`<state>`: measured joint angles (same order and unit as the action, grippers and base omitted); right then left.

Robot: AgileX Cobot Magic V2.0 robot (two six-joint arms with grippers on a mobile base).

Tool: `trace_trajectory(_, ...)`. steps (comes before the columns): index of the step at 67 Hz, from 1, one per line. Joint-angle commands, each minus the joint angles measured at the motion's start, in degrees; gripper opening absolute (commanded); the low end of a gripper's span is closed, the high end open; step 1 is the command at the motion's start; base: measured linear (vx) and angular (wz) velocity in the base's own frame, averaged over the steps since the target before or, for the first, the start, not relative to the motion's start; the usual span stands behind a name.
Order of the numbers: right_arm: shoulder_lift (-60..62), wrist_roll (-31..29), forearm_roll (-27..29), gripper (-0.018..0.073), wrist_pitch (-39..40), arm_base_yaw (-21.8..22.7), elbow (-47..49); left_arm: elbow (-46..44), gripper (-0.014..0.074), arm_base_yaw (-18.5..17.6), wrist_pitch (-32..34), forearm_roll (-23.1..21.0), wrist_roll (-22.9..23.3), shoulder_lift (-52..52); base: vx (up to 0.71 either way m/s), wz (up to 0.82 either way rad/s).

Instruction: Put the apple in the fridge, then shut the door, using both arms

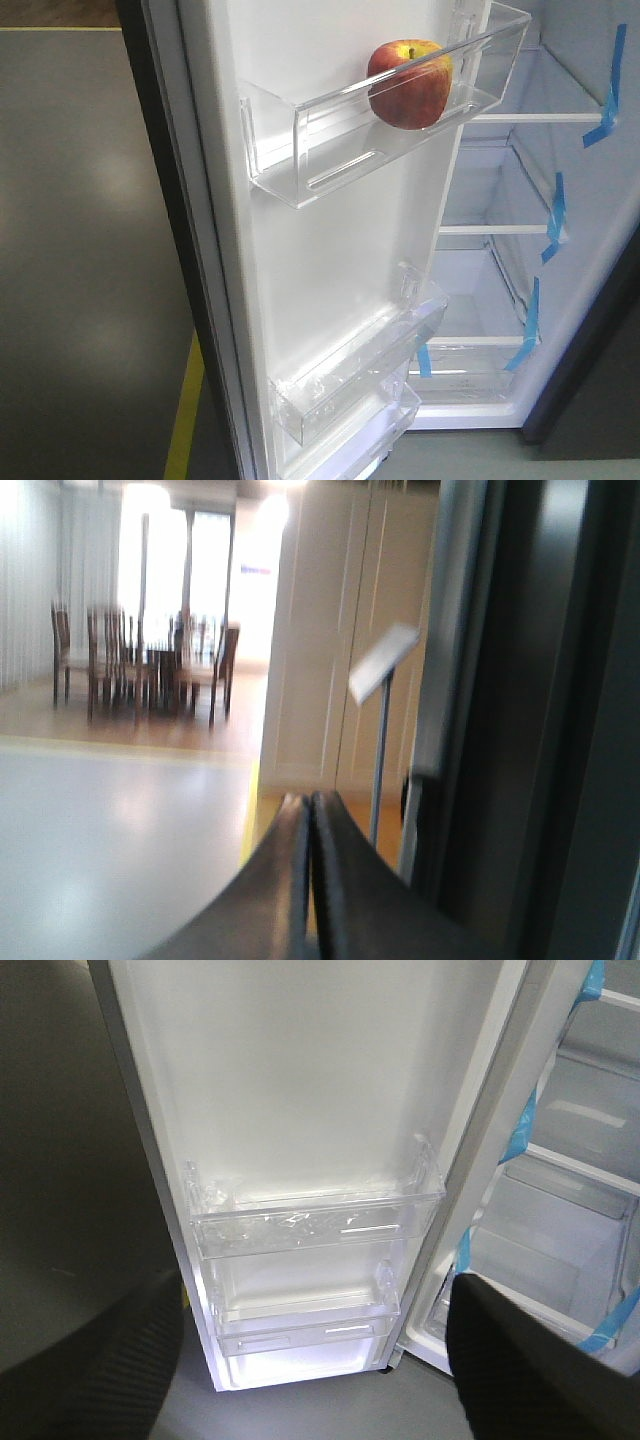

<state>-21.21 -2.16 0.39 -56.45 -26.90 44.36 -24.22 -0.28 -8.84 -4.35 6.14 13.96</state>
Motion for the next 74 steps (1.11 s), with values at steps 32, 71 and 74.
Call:
trace_trajectory(32,-0.57,-0.60,-0.39,0.0520,3.59,0.03,1.24,-38.22,-0.0006,0.04,-32.24,-0.70,-8.98,43.04,0.00,0.00)
trace_trajectory(71,-0.57,-0.60,-0.39,0.0520,3.59,0.03,1.24,-56.15,-0.0006,-0.33,-34.67,-17.23,-27.93,70.64,0.00,0.00)
trace_trajectory(74,-0.57,-0.60,-0.39,0.0520,3.59,0.03,1.24,-57.40,-0.0006,-0.33,-35.49,-19.06,-30.20,71.90,0.00,0.00)
